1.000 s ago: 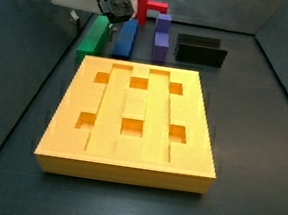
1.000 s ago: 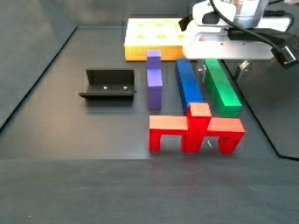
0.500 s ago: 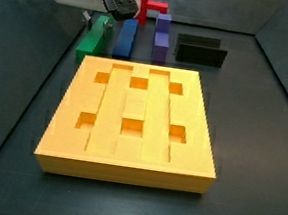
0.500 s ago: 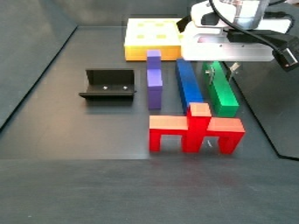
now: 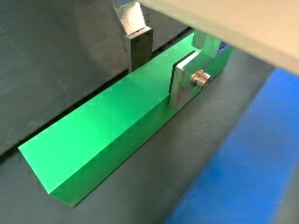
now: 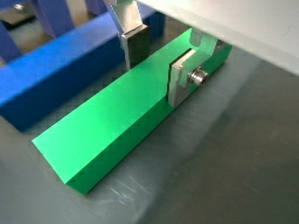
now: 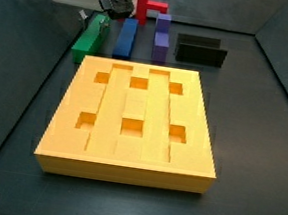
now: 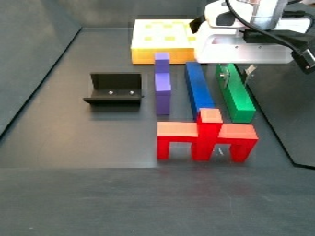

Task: Pick up the green object. Move up. Move to above the board. Insert the green object.
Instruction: Pick up the green object, then move up, then move to above the board.

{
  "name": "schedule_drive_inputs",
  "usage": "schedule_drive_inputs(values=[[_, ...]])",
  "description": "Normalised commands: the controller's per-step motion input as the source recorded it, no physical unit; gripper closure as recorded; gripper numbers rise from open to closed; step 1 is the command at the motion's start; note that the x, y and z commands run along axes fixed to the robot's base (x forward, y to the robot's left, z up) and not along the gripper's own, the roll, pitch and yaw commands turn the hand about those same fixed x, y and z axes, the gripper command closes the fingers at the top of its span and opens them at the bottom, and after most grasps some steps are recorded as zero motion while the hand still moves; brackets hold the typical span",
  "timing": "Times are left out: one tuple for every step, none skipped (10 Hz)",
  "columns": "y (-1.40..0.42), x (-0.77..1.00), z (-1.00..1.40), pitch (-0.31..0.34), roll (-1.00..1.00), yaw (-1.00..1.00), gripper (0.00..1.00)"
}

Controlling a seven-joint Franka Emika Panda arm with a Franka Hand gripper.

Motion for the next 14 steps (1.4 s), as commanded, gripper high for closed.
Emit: schedule_drive_inputs(values=[[0.00, 0.00, 0.00, 0.000, 0.00, 0.00, 1.00], [0.00, 0.00, 0.00, 0.000, 0.00, 0.00, 1.00], [0.00, 0.00, 0.00, 0.000, 0.00, 0.00, 1.00], [0.00, 0.00, 0.00, 0.000, 0.00, 0.00, 1.00], [0.00, 0.00, 0.00, 0.000, 0.00, 0.00, 1.00], [0.00, 0.00, 0.00, 0.000, 0.00, 0.00, 1.00], [0.00, 0.00, 0.00, 0.000, 0.00, 0.00, 1.00], [0.00, 0.00, 0.00, 0.000, 0.00, 0.00, 1.00], [0.00, 0.00, 0.00, 0.000, 0.00, 0.00, 1.00], [0.00, 0.00, 0.83, 0.000, 0.00, 0.00, 1.00], [-0.01, -0.04, 0.81, 0.031, 0.00, -0.03, 1.00], [0.00, -0.08, 0.62, 0.084, 0.00, -0.03, 1.00], [0.01, -0.02, 0.27, 0.055, 0.03, -0.02, 1.00], [0.00, 0.00, 1.40, 0.000, 0.00, 0.00, 1.00]])
